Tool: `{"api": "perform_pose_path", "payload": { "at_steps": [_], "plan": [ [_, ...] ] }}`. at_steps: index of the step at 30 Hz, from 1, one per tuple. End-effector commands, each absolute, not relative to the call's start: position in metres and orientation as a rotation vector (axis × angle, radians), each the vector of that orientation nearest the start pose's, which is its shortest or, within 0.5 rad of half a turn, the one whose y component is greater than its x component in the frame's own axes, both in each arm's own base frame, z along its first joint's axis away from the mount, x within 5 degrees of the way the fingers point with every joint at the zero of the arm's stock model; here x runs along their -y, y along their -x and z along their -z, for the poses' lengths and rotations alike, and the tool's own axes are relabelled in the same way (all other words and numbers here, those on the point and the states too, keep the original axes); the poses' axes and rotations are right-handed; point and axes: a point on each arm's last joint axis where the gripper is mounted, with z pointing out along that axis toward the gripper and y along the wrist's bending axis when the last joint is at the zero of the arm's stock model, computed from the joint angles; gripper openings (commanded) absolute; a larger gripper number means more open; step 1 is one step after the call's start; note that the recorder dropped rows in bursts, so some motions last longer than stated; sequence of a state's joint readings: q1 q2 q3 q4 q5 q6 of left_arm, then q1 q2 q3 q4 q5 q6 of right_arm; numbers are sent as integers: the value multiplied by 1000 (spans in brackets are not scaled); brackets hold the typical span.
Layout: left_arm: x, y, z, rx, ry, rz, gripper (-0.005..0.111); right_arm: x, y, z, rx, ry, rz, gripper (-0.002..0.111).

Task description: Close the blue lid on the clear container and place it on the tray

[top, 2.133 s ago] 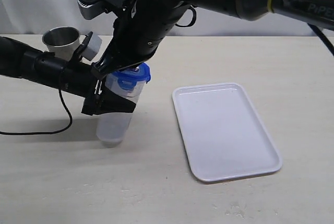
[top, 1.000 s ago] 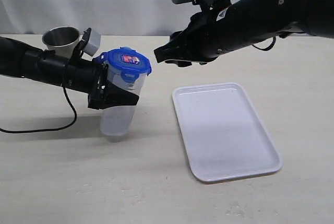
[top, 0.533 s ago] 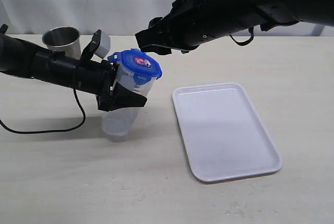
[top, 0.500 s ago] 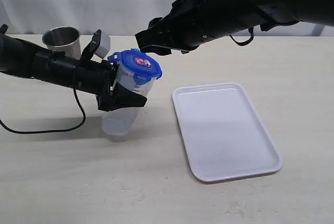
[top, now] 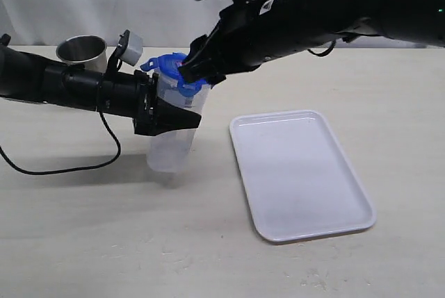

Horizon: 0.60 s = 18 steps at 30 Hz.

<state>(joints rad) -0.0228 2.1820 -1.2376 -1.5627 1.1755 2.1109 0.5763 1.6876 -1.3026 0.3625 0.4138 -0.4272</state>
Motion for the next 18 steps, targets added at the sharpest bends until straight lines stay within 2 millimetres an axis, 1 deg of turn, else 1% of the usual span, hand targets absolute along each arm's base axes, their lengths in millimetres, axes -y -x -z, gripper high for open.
{"api": "perform_pose_path", "payload": {
  "at_steps": [1,2,3,4,5,8,11,13,18],
  "plan": [
    [95,-398,-140,-1677,-1001,1083,0,-191,-317,-292,-2015,593,-369,34],
    [95,-398,-141,-1675,-1001,1082,0,-182,-316,-286,-2001,521,-363,24],
    [95,-398,-142,-1666,-993,1090,0,-175,-316,-276,-1998,460,-358,17],
    [95,-399,-143,-1663,-977,1090,0,-171,-315,-268,-1998,433,-346,9],
    [95,-400,-143,-1660,-961,1090,0,-167,-315,-257,-2017,412,-338,4],
    [95,-401,-144,-1658,-948,1090,0,-168,-320,-230,-2098,416,-321,4],
    [95,-400,-144,-1659,-955,1090,0,-181,-326,-219,-2122,453,-326,4],
    [95,-400,-143,-1662,-971,1090,0,-190,-329,-217,-2115,476,-334,4],
    [95,-400,-143,-1662,-971,1090,0,-216,-333,-224,-2057,573,-346,4]
  ]
}}
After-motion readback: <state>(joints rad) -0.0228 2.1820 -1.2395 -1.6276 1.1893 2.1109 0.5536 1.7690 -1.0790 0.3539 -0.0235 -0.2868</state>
